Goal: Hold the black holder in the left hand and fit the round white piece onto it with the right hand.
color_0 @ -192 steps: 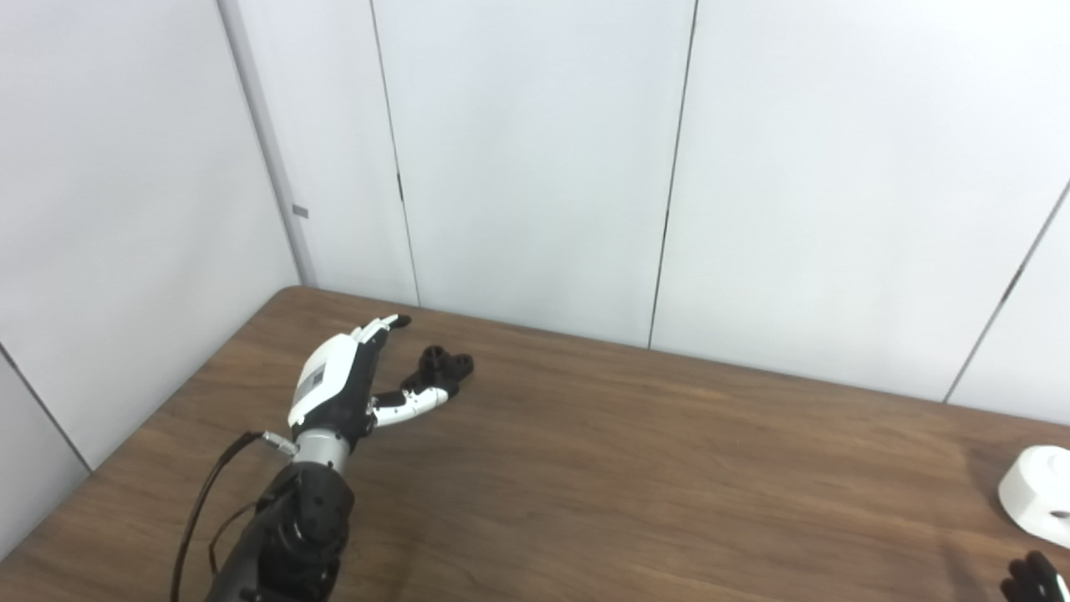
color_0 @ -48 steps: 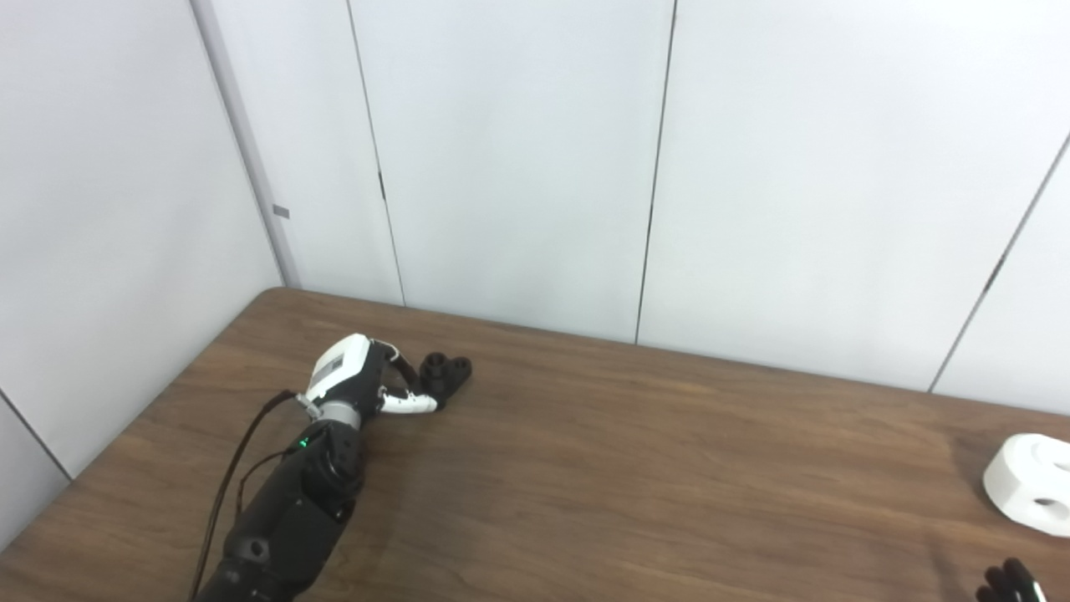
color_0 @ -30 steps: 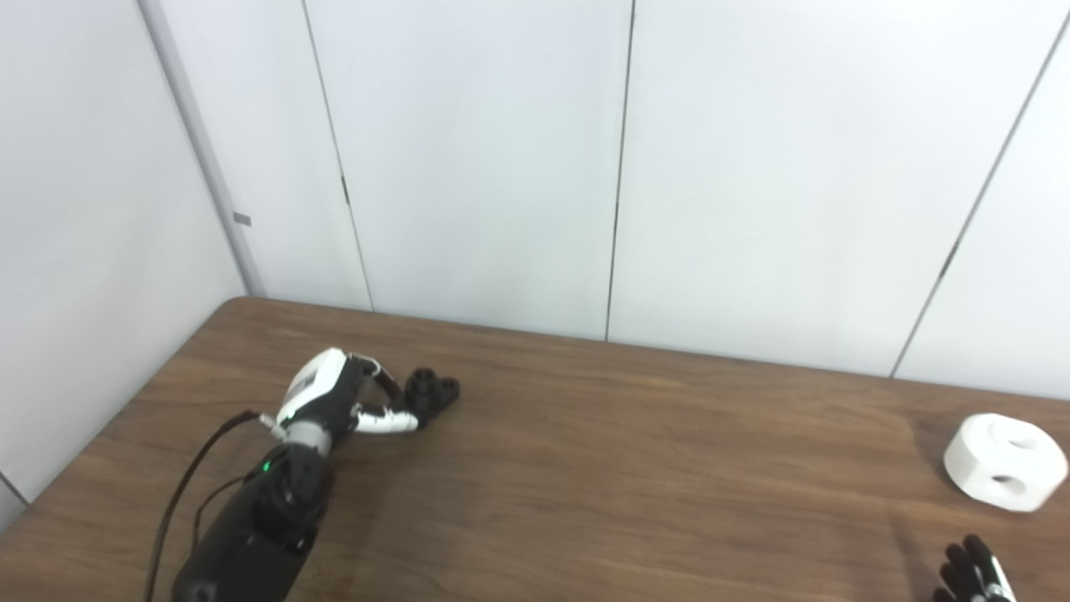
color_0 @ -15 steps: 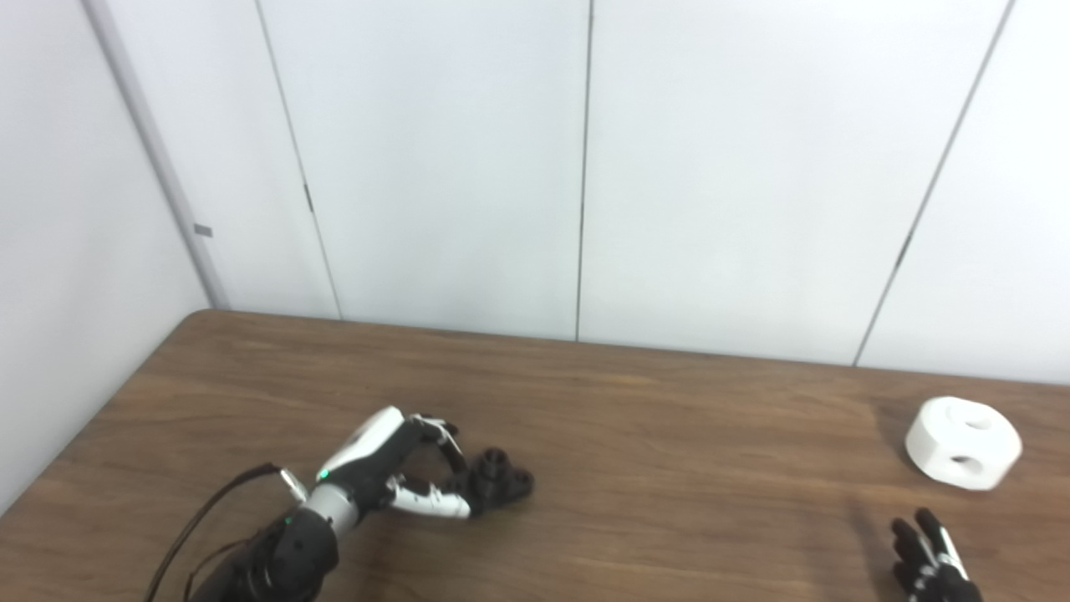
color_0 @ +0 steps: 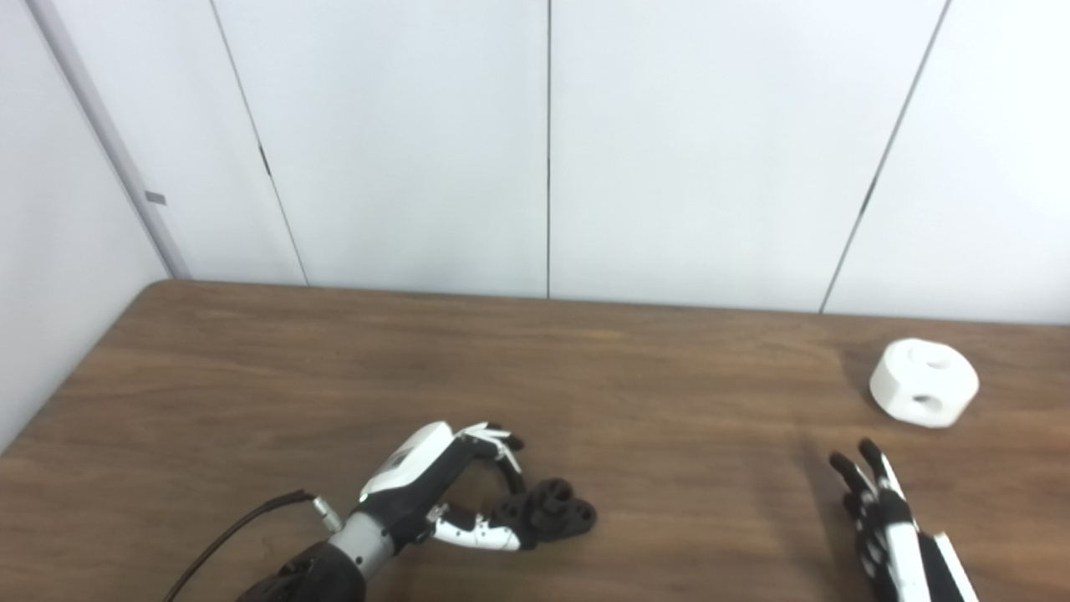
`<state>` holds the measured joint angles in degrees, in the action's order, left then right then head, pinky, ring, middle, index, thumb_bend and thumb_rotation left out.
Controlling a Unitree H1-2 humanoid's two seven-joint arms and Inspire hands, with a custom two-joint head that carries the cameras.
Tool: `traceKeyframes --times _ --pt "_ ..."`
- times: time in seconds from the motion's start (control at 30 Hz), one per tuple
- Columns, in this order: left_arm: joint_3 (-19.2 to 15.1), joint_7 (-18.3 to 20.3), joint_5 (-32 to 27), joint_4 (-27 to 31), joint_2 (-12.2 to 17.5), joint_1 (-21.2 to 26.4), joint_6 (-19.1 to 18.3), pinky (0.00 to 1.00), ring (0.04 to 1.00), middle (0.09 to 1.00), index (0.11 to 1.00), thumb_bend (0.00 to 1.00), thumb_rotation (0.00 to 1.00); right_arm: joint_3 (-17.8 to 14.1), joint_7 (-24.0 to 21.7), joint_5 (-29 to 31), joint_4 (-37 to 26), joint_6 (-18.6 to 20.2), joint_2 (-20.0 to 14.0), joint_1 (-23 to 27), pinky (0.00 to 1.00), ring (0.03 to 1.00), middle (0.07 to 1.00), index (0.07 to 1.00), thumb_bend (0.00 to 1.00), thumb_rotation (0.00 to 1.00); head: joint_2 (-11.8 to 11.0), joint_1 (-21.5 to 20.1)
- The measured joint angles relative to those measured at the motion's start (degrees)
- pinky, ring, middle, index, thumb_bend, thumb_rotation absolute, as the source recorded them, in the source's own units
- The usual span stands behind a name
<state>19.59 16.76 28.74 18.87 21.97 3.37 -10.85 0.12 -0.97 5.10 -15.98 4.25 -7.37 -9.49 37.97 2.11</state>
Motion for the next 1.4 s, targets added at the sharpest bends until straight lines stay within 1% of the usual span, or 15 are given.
traceKeyframes --times 0.13,0.33,0.4,0.43,0.57,0.67,0.83,0.93,0.97,1.1,1.2,1.23,1.27,1.3,1.4 --pt "2.8 -0.2 3.4 0.2 -0.8 -1.7 2.2 0.96 0.91 0.818 0.485 0.52 0.05 0.4 0.3 -0.7 -0.8 1.5 0.2 0.3 1.0 0.986 0.925 1.0 0.62 1.0 1.3 -0.7" --pt "3.6 -2.2 7.3 -0.3 -2.7 -3.2 5.4 0.95 0.895 0.806 0.486 0.52 0.05 1.1 0.6 -1.7 -1.8 3.5 0.4 0.6 1.0 1.0 0.927 1.0 0.66 1.0 4.3 -3.0" --pt "4.0 -3.3 9.2 -0.8 -2.9 -3.7 6.6 0.94 0.887 0.802 0.486 0.52 0.05 1.1 0.7 -1.7 -2.4 4.5 0.5 0.7 1.0 0.99 0.929 1.0 0.65 1.0 4.3 -3.0" --pt "4.1 -4.0 10.2 -1.0 -2.9 -4.0 7.6 0.93 0.887 0.801 0.486 0.52 0.05 1.1 0.7 -1.7 -2.6 4.8 0.5 0.7 1.0 0.986 0.931 1.0 0.65 1.0 5.0 -3.9" --pt "4.5 -6.0 13.5 -1.9 -2.9 -4.6 10.4 0.92 0.886 0.799 0.486 0.52 0.05 1.1 0.7 -1.7 -3.1 5.3 0.5 0.7 1.0 0.977 0.926 1.0 0.65 1.0 5.5 -4.4" --pt "4.6 -6.0 14.7 -1.9 -2.9 -4.7 10.8 0.91 0.885 0.798 0.486 0.52 0.05 0.9 0.7 -1.7 -3.7 6.2 0.5 0.7 1.0 0.972 0.925 1.0 0.65 0.99 5.7 -5.0" --pt "4.5 -6.5 16.1 -2.1 -2.9 -4.9 11.6 0.91 0.883 0.797 0.487 0.52 0.05 -0.2 0.7 -1.1 -4.0 6.5 0.5 1.1 1.0 0.944 0.92 1.0 0.59 0.95 5.4 -5.5" --pt "4.1 -7.0 16.0 -2.6 -2.9 -5.0 12.2 0.9 0.875 0.792 0.487 0.52 0.05 -0.6 0.9 -1.7 -4.4 6.7 0.7 2.0 1.0 0.932 0.912 0.999 0.59 0.95 4.7 -7.2" --pt "3.9 -7.3 15.9 -3.0 -2.9 -5.0 12.6 0.9 0.873 0.79 0.487 0.52 0.05 -0.8 0.9 -1.7 -4.5 6.7 0.8 2.4 1.0 0.931 0.913 0.998 0.59 0.95 4.3 -8.9" --pt "3.1 -8.2 15.6 -4.3 -2.9 -5.0 14.5 0.88 0.862 0.786 0.487 0.52 0.05 -1.4 0.9 -1.8 -5.2 6.9 1.2 3.6 1.0 0.939 0.919 0.98 0.58 0.95 4.1 -11.2" --pt "2.7 -8.3 15.6 -4.6 -2.9 -4.9 14.9 0.87 0.856 0.783 0.487 0.52 0.05 -2.1 1.3 -3.6 -6.5 8.6 0.9 4.5 1.0 0.963 0.925 0.969 0.58 0.96 3.9 -13.1" --pt "2.6 -8.3 15.6 -4.8 -2.9 -4.9 15.3 0.87 0.852 0.78 0.486 0.52 0.05 -2.5 1.3 -4.3 -7.0 9.2 0.6 4.9 1.0 0.973 0.926 0.967 0.58 0.94 3.9 -13.5" --pt "2.4 -8.5 15.6 -5.1 -2.9 -4.8 15.7 0.87 0.851 0.78 0.486 0.52 0.05 -2.9 1.3 -4.9 -7.5 9.8 0.1 5.2 1.0 0.972 0.926 0.966 0.58 0.92 2.7 -14.9" --pt "2.2 -8.9 15.5 -5.4 -2.9 -4.8 16.2 0.86 0.85 0.779 0.486 0.52 0.05 -3.4 1.3 -5.6 -7.9 10.1 -0.4 5.8 1.0 0.972 0.926 0.966 0.58 0.91 2.6 -16.2" --pt "1.9 -9.4 14.8 -6.3 -2.9 -4.8 17.1 0.87 0.852 0.781 0.487 0.52 0.05 -5.4 1.3 -5.6 -8.2 11.5 -2.2 8.3 0.94 0.944 0.927 0.955 0.64 0.68 1.3 -18.5"
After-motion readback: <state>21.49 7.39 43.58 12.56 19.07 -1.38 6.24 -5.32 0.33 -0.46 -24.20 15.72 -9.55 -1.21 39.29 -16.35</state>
